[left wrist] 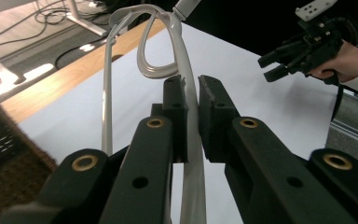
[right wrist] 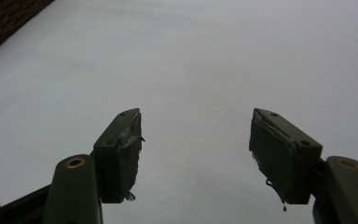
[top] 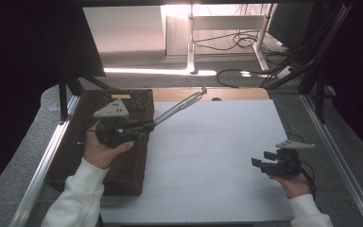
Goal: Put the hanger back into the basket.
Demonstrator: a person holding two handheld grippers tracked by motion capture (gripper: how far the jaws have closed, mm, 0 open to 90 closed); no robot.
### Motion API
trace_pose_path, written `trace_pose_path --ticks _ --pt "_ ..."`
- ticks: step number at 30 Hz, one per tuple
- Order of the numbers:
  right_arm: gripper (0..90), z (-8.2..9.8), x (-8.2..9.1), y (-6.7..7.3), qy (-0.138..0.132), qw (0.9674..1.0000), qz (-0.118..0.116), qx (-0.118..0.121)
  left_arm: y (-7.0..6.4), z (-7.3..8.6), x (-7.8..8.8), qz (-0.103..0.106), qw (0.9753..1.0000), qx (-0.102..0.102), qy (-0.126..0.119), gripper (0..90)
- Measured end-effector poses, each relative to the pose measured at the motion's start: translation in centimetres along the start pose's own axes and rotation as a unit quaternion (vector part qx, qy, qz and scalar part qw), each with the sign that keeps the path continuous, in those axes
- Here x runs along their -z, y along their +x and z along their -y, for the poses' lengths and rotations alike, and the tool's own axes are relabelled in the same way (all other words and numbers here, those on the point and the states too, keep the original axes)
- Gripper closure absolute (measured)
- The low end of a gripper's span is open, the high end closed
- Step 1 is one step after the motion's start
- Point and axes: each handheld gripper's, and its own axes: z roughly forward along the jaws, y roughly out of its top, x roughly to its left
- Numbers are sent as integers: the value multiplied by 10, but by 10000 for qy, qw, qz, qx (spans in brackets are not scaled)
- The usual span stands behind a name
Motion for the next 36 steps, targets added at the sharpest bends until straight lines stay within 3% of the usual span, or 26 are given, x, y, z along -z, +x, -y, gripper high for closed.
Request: trace_pose_path --ticks 21,36 --pt "346 0 0 0 24 10000 26 -15 42 38 49 -325 9981 462 -254 828" --pt "346 0 0 -1 56 10000 42 -36 68 76 81 -525 9943 820 -428 828"
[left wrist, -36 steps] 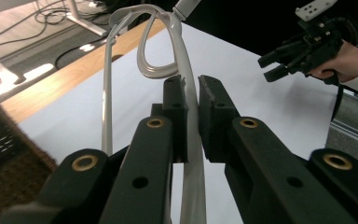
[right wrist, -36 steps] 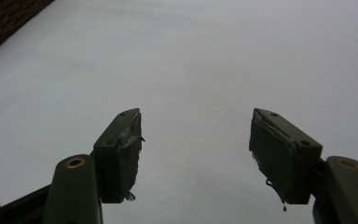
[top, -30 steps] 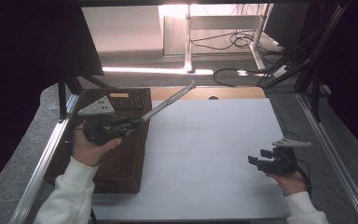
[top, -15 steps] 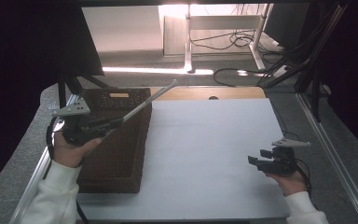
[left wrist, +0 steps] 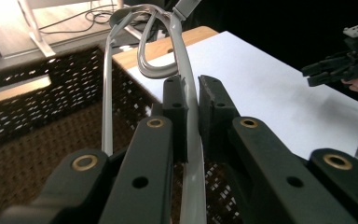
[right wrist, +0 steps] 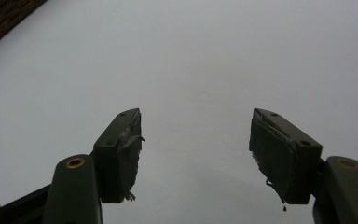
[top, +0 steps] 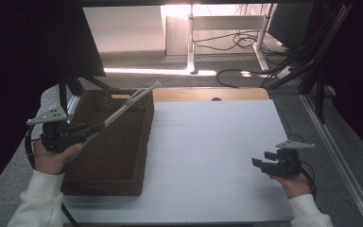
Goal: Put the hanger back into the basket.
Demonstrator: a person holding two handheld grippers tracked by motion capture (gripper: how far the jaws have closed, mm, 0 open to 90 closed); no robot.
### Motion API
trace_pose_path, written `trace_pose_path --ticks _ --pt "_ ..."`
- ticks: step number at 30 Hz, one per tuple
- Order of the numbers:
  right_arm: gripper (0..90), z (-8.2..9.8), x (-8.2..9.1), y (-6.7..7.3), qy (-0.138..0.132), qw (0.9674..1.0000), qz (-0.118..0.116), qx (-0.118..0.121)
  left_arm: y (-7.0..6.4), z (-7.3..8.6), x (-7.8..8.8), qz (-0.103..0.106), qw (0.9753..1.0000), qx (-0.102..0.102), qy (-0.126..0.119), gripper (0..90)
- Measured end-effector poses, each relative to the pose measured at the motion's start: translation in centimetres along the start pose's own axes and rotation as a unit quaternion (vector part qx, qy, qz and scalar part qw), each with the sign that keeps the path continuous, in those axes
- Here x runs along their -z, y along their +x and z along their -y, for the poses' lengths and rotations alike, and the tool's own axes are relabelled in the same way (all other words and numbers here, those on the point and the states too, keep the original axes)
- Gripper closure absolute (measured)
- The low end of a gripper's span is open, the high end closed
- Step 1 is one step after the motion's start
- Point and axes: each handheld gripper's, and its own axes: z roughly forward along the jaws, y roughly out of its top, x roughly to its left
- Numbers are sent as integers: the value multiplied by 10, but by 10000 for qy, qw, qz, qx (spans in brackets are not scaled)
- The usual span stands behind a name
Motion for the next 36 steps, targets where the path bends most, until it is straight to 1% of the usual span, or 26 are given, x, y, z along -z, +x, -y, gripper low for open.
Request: trace_pose_path --ticks 2,7,11,14,20,24,26,30,36 --pt "346 0 0 0 10 10000 -2 1 4 5 3 -15 10000 55 -58 828" --pt "345 0 -1 0 29 10000 -4 -3 12 13 11 -53 9999 108 -88 828" --pt "346 0 -1 0 31 10000 2 -15 17 19 15 -79 9998 150 -66 827" --pt "345 0 -1 -1 36 10000 7 -19 21 23 16 -60 9998 178 -14 828" --pt "345 0 -2 -1 42 10000 11 -21 28 31 15 64 9997 237 -79 827" --pt "345 0 -2 -2 52 10000 11 -17 30 34 16 107 9996 266 -81 827" --pt "345 0 -2 -2 56 10000 7 -15 30 35 16 111 9996 232 -70 827" --pt "345 1 -3 -2 72 10000 1 -15 31 38 16 123 9996 231 -56 827" --pt "345 1 -3 -2 82 10000 7 -10 36 46 17 168 9993 327 -81 827"
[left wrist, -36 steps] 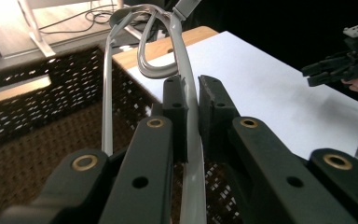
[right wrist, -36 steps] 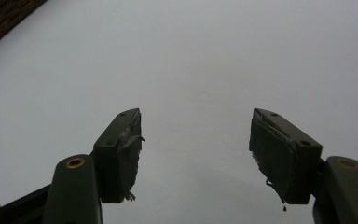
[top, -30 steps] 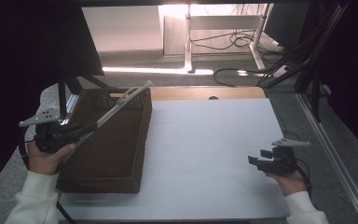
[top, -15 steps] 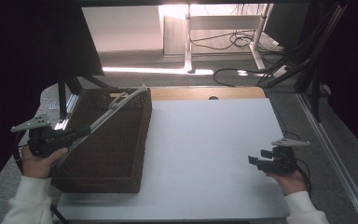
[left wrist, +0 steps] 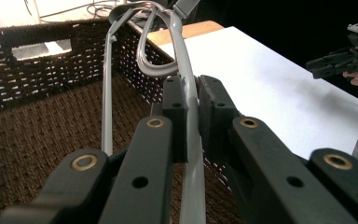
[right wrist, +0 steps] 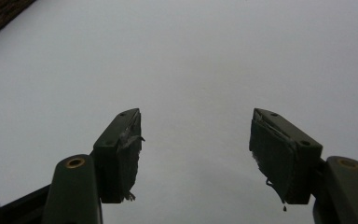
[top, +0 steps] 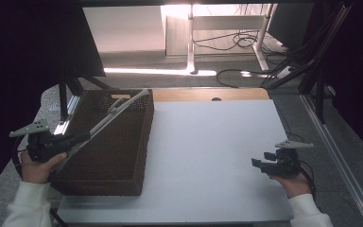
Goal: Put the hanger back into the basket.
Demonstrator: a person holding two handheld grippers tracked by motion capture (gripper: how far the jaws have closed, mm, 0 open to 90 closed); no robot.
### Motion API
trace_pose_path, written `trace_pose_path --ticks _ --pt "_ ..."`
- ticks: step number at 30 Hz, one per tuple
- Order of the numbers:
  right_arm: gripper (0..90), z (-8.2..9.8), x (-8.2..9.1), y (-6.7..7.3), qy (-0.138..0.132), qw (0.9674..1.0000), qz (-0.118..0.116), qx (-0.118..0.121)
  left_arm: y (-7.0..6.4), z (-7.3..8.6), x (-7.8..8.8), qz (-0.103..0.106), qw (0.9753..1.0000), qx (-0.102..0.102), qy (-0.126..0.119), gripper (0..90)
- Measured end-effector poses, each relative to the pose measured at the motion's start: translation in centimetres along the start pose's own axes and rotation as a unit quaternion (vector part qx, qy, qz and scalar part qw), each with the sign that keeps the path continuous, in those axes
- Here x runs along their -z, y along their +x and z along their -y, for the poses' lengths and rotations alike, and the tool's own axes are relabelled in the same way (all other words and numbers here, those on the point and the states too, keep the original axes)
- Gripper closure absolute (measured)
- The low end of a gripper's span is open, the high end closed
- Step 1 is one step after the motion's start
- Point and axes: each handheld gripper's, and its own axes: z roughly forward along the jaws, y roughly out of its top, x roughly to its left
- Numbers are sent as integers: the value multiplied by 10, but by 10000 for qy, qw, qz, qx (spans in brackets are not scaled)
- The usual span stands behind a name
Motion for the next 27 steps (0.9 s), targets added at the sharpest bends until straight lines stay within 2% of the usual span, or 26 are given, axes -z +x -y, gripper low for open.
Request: trace_pose_path --ticks 3,7,10,13,18,19,21,22,25,27 --pt "345 0 -1 0 19 10000 4 13 0 4 -1 -32 10000 -27 9 826" --pt "344 0 -2 1 50 10000 -9 43 3 9 -7 -356 9986 -96 372 821" --pt "344 0 -3 1 40 10000 -14 31 10 16 -16 -419 9974 -67 581 819" --pt "344 0 -3 1 41 10000 -12 29 14 20 -19 -360 9976 -38 597 819" --pt "343 0 -3 1 44 10000 -17 35 19 21 -21 -453 9975 -80 542 812" --pt "343 0 -3 1 46 10000 -21 37 20 22 -21 -487 9975 -98 510 792" --pt "343 0 -2 1 46 10000 -27 43 20 21 -20 -605 9970 -81 467 614" --pt "343 0 -2 1 48 10000 -26 44 19 21 -19 -643 9969 -81 444 558" --pt "343 0 -2 1 47 10000 -27 33 16 20 -19 -698 9966 -62 443 431" --pt "343 0 -2 1 44 10000 -30 30 14 20 -20 -710 9963 -60 483 399"
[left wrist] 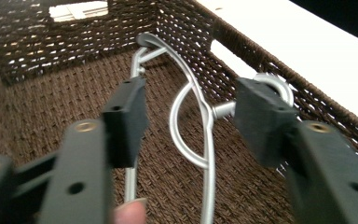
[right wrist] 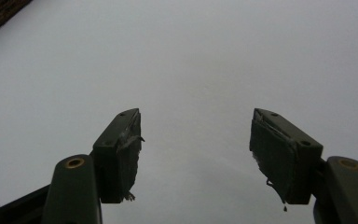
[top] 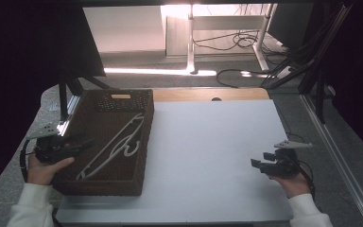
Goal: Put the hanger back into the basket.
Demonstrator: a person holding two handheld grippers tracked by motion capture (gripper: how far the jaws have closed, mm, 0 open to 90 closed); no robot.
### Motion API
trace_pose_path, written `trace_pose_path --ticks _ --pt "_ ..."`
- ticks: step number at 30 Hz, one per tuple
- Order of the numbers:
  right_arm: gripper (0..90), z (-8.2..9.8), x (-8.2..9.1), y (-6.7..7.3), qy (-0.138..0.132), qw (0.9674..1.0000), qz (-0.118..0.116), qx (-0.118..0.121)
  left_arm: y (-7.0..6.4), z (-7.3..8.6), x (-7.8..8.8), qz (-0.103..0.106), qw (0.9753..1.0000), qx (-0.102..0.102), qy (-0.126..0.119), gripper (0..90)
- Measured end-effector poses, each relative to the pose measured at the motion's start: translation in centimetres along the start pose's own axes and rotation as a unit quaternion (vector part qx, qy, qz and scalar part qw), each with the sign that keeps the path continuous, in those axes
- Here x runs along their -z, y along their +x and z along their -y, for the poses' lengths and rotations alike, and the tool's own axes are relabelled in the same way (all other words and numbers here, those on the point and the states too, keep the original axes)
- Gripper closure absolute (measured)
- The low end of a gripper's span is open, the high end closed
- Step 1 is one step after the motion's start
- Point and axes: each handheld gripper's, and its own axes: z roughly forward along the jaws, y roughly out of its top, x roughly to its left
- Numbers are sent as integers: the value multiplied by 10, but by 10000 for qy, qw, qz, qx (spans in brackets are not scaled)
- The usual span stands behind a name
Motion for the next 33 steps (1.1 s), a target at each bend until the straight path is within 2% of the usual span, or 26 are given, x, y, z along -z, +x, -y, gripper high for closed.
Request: trace_pose_path --ticks 10,17,22,28,33 --pt "337 -1 -2 0 -6 10000 -55 -2 -21 -6 -6 69 9998 -104 177 334" --pt "297 -4 -5 1 -28 9998 -174 131 -39 -12 -16 -145 9996 -21 228 286" --pt "278 -6 -6 3 -49 9992 -320 249 -61 -14 -25 -260 9993 -21 283 267" --pt "267 -6 -8 6 53 9979 -457 455 -90 -12 -30 -192 9991 -195 329 263" --pt "266 -8 -6 11 -2 9970 -560 536 -112 -10 -30 -249 9987 -310 311 260"
